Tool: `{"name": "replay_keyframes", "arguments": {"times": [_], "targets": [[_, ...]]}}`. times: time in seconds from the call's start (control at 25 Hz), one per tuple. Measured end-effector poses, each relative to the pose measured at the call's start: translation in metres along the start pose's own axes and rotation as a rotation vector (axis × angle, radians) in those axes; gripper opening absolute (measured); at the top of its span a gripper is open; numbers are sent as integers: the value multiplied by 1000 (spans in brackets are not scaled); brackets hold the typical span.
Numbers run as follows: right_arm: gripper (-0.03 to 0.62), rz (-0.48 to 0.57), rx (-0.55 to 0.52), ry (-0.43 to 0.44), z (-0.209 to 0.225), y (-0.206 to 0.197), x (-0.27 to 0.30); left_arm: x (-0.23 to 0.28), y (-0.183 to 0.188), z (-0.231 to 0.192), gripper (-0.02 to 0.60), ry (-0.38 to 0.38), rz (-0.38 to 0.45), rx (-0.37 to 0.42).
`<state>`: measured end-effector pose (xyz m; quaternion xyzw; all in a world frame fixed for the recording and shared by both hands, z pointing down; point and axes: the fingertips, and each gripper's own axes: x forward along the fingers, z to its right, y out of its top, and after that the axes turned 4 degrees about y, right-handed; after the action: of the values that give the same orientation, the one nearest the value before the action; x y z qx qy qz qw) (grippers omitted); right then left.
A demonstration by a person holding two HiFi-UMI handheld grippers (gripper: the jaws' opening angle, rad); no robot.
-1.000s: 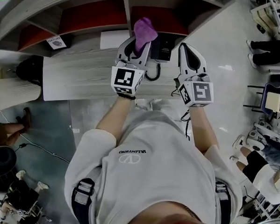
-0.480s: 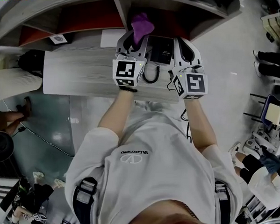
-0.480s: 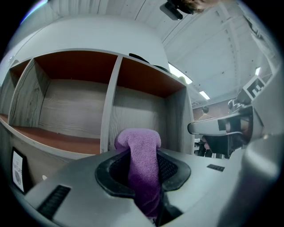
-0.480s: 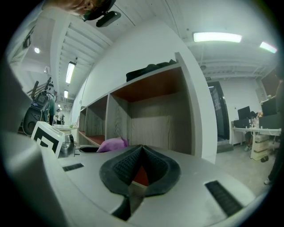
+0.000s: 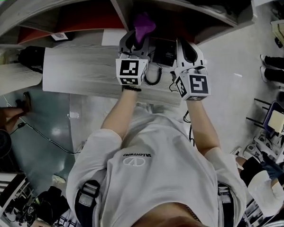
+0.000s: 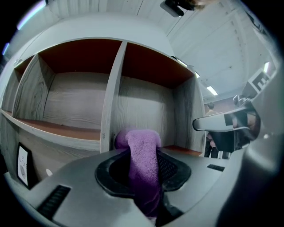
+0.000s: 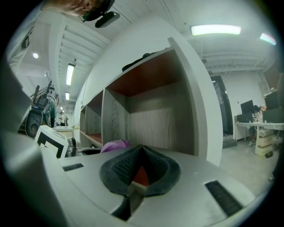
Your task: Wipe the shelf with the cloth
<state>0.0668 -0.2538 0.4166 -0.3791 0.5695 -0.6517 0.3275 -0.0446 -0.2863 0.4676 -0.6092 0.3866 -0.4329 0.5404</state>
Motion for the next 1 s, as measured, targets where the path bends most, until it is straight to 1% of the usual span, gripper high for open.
{"name": "replay_keyframes", "arguments": {"times": [0.16,0.36,0.6,1.0], "targets": [[1,-12,4,5,0,-7,4,2,-11,-1,103,18,-27,-1],[0,-19,15,9,1,-12,9,3,-19,-7,103,35,-22,11],[1,-28,29,-7,8,-19,5,6,-21,-5,103,38,-15,6],[2,-26,35,7,8,-17,-2,7,-20,-1,103,61,-16,13]]}}
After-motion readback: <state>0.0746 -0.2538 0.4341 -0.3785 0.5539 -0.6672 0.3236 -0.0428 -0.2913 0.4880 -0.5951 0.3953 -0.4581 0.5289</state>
